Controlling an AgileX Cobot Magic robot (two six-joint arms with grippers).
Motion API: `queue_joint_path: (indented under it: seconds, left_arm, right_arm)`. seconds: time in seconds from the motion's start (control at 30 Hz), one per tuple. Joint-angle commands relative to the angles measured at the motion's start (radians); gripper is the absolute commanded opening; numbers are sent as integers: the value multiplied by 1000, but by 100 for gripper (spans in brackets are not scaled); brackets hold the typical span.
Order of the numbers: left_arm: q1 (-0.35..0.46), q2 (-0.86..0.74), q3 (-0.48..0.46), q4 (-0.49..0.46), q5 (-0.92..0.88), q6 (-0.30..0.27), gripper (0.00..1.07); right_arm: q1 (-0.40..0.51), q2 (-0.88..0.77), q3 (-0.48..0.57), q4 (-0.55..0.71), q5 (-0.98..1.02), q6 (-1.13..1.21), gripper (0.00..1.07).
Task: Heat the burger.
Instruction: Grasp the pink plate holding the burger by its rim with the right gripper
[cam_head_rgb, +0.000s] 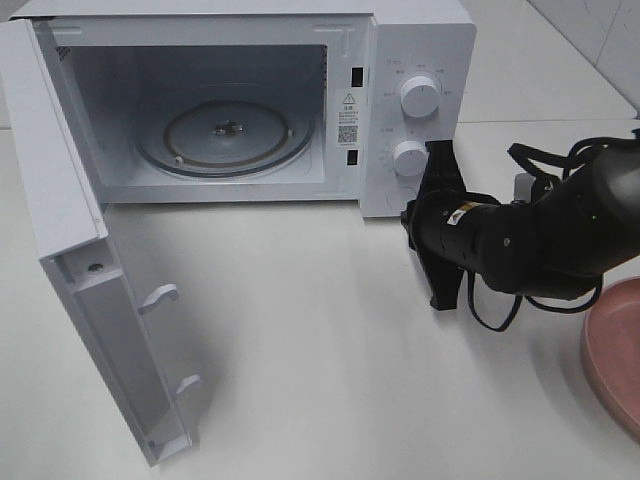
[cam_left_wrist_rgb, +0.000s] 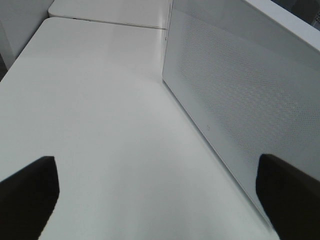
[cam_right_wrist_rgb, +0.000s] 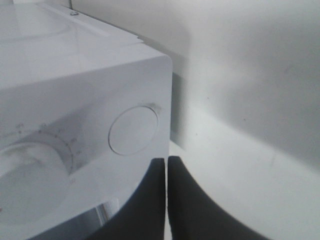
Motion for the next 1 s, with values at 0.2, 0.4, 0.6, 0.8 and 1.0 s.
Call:
queue_joint_path:
  seconds: [0.2, 0.4, 0.6, 0.8, 1.0]
  left_arm:
    - [5, -15, 4, -5, -2, -2, 100]
    - [5, -15, 4, -5, -2, -2, 100]
    - [5, -15, 4, -5, -2, -2, 100]
    - [5, -15, 4, -5, -2, -2, 100]
    - [5, -15, 4, -5, -2, -2, 100]
  right_arm:
    - [-6, -144, 36, -49, 241, -305, 1]
    - [-8, -207, 36, -50, 365, -563, 2]
    - [-8, -278, 36, -50, 561, -868, 4]
    - [-8, -316, 35, -79, 773, -1084, 5]
    - [-8, -368, 35, -266, 973, -1111, 9]
